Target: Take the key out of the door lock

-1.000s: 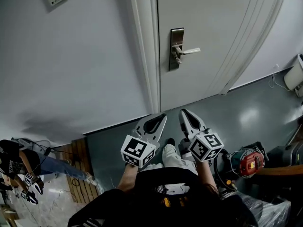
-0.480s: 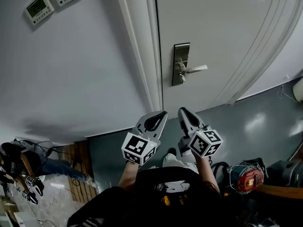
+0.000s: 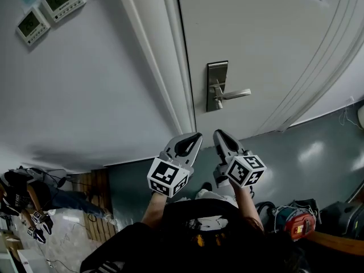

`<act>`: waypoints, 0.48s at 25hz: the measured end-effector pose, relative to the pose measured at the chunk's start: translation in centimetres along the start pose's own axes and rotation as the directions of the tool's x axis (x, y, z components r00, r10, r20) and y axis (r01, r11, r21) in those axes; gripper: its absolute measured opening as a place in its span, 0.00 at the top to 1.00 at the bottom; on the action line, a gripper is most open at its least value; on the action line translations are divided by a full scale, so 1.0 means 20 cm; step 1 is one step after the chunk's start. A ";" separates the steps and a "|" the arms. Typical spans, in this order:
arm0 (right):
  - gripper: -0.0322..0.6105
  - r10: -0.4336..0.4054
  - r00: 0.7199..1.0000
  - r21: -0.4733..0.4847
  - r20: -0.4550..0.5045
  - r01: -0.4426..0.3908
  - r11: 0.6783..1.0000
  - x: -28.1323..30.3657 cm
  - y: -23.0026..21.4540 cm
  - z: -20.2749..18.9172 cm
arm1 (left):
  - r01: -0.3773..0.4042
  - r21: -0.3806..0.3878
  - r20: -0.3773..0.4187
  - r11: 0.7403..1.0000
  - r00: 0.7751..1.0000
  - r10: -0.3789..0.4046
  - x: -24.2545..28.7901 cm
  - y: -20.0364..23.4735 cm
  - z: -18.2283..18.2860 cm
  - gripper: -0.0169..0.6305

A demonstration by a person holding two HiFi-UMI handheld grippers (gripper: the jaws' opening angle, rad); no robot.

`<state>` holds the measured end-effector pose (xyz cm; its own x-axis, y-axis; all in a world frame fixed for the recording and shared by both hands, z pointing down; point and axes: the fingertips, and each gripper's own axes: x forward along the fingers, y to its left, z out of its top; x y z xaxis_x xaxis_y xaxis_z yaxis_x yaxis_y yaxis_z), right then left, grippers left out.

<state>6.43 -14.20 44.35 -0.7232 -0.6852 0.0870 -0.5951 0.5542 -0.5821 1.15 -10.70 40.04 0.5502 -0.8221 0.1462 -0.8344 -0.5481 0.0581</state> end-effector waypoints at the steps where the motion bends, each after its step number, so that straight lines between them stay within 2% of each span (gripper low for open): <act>1: 0.93 0.001 1.000 0.007 -0.002 -0.001 1.000 0.01 -0.02 0.00 | 0.000 0.002 -0.003 1.000 1.000 0.000 0.02 0.00 0.00 0.96; 12: 0.93 -0.004 1.000 0.048 -0.030 0.005 0.999 0.05 -0.13 -0.02 | -0.023 -0.018 -0.034 1.000 0.999 0.023 0.09 0.03 -0.06 0.96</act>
<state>7.05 -16.13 46.18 -0.7312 -0.6726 0.1138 -0.5815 0.5274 -0.6195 1.54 -12.32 41.42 0.5297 -0.8287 0.1810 -0.8475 -0.5258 0.0727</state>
